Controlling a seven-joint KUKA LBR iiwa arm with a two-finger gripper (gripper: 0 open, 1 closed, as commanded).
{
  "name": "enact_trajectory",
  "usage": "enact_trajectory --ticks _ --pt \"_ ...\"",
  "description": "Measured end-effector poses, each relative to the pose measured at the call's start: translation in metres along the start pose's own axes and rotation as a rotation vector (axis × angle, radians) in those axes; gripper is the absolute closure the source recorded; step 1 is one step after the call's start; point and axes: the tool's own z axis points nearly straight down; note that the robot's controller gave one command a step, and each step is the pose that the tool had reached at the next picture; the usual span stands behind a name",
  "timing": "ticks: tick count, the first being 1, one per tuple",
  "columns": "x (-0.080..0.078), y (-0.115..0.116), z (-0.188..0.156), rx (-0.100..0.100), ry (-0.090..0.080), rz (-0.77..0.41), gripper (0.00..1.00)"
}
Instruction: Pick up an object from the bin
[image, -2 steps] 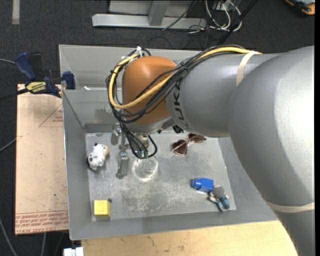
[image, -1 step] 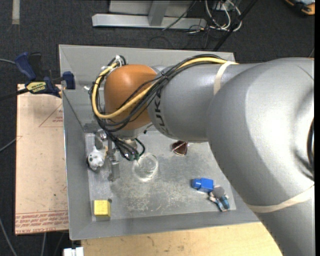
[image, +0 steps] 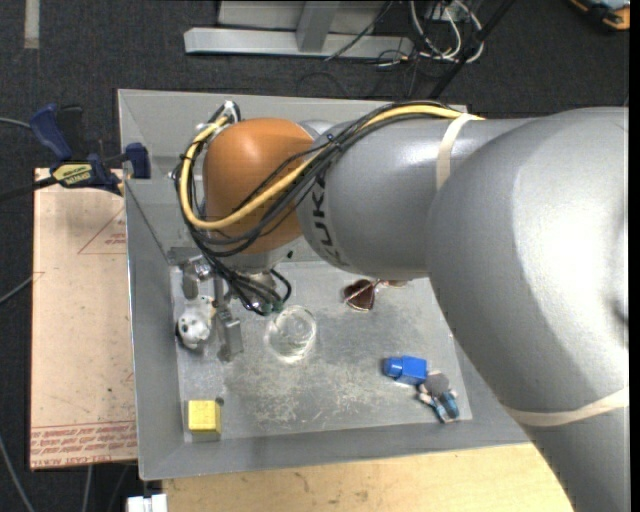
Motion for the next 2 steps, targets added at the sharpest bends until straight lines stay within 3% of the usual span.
enact_trajectory --ticks 1,2 --pt "-0.005 0.002 -0.022 0.000 -0.004 -0.022 0.00" --pt "-0.013 0.005 0.045 0.001 -0.002 -0.245 0.00"
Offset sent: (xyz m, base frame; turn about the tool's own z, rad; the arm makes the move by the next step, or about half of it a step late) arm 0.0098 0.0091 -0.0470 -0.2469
